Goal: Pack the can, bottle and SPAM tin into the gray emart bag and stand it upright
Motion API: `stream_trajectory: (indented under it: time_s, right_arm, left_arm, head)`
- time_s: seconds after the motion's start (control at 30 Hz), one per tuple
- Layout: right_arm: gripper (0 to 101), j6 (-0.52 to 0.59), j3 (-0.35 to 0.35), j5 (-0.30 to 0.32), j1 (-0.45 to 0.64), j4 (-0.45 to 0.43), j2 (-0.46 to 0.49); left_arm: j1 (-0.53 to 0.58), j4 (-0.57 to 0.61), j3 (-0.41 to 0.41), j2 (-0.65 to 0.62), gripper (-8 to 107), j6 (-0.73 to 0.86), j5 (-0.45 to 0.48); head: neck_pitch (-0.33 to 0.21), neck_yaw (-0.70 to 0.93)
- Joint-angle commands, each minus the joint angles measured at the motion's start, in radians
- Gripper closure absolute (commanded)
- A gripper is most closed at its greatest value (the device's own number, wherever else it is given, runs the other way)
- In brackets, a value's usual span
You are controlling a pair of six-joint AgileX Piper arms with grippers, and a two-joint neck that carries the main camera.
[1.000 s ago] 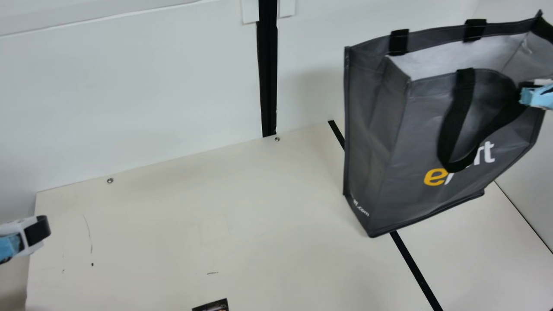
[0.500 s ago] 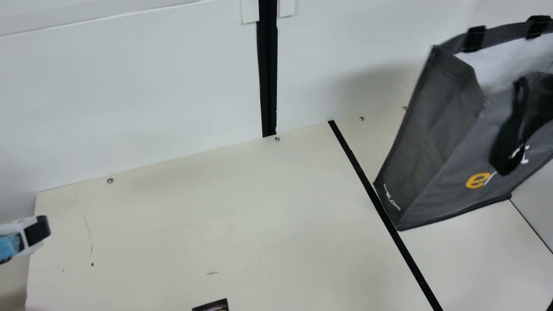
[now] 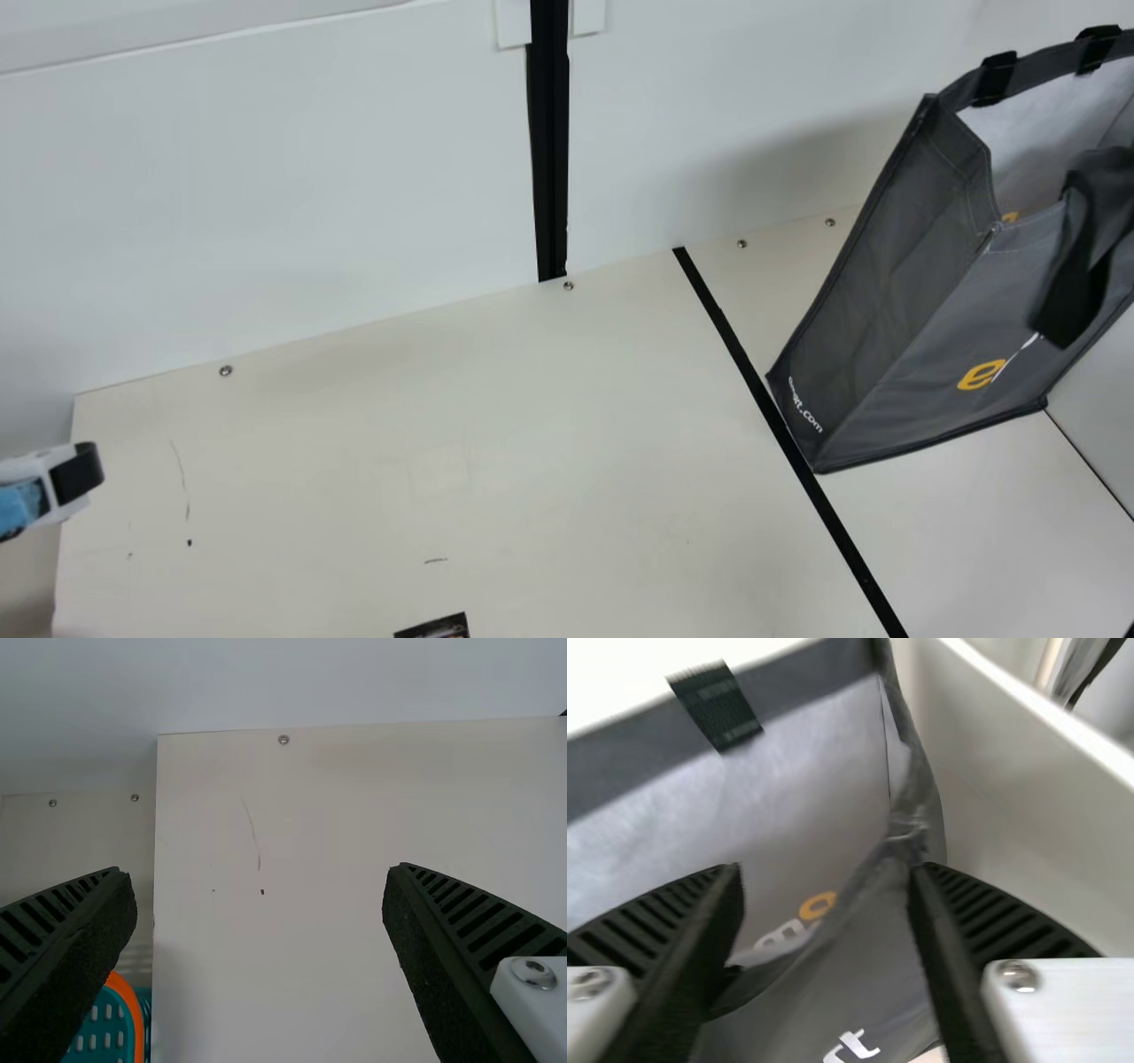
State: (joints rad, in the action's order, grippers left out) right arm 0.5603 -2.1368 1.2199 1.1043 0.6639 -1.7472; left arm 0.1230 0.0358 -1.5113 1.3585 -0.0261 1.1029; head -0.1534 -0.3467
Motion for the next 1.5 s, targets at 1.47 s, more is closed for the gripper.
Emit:
stream_trajectory:
  time_s: [1.47]
  right_arm:
    - [6, -0.054, -0.003, 0.0, -0.707, -0.105, 0.26]
  left_arm:
    - [0.0, 0.0, 0.0, 0.0, 9, 0.0, 0.0]
  head:
    - [-0.021, -0.002]
